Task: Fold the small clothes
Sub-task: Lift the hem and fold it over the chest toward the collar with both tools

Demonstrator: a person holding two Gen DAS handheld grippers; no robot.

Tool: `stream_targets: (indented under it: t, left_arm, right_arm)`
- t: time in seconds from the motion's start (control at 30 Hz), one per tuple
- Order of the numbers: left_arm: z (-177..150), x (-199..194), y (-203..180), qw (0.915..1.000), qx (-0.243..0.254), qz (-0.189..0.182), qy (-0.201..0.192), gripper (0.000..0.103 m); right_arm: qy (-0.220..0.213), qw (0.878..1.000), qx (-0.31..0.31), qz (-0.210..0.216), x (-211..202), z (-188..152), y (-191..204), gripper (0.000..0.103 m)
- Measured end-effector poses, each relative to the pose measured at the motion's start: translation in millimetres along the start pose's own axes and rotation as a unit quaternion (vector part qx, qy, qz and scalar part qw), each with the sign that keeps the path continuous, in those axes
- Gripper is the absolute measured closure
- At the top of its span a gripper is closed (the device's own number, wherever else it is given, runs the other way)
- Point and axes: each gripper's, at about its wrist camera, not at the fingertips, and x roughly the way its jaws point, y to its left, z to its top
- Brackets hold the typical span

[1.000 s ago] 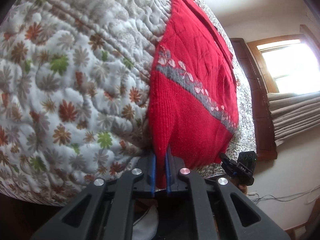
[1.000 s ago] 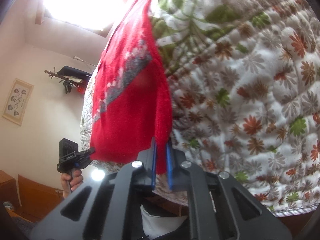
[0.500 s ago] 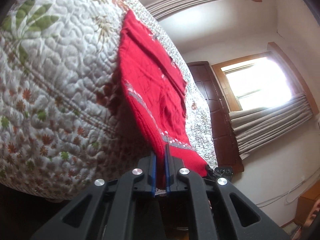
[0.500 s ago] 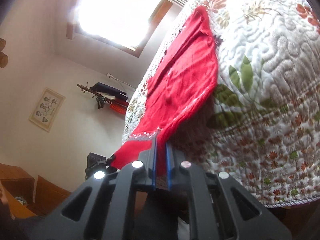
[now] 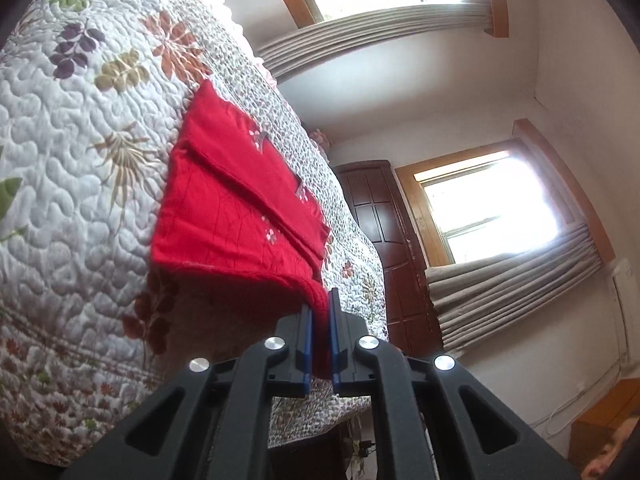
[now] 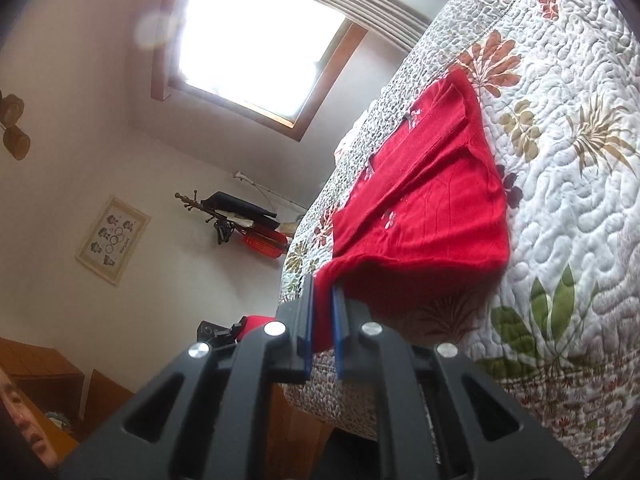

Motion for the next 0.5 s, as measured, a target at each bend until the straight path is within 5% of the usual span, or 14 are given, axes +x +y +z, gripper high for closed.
stream_targets:
  t: [0.5]
  left_arm:
    - [84.1,106.9,83.1,0.9928,-0.089,0.078,0.018,0.097]
  right_arm:
    - [0.037,0.993,0.067,-0.094,71.0,62.6,-85.0,0.097]
